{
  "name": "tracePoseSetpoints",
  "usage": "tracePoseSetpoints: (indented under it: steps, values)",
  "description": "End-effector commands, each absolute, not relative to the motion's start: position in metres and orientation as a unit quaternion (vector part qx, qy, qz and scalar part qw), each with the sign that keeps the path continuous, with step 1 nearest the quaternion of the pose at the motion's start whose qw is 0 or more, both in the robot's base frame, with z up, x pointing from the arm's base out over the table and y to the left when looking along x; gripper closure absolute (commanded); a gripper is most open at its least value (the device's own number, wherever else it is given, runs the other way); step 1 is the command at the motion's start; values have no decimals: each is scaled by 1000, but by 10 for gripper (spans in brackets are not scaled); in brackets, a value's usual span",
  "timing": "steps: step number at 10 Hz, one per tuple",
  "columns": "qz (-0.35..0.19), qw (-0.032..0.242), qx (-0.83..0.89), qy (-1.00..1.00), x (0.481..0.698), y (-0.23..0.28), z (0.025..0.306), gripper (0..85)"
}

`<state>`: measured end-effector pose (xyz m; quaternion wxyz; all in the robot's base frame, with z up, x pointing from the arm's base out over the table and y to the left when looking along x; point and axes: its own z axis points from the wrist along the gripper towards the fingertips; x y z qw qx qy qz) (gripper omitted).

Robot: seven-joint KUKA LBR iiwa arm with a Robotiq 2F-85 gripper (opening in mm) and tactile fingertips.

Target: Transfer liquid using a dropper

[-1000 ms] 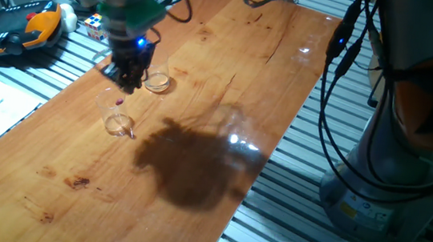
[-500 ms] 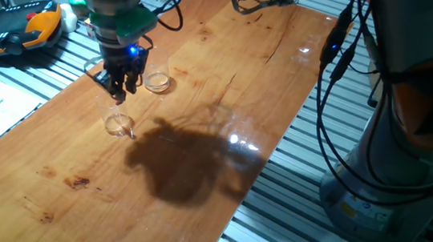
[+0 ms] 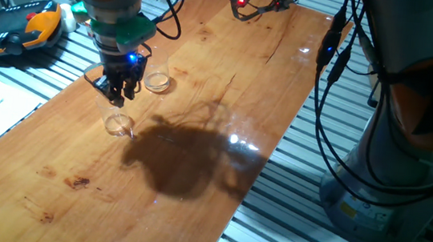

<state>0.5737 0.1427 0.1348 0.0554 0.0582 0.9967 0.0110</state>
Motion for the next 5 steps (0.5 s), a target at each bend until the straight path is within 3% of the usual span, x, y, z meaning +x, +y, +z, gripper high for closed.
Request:
tracePoseSetpoints:
  steps: [1, 5]
  values:
    - [11, 56, 59, 997, 575, 143, 133, 540]
    - [14, 58, 60, 996, 578, 144, 129, 537]
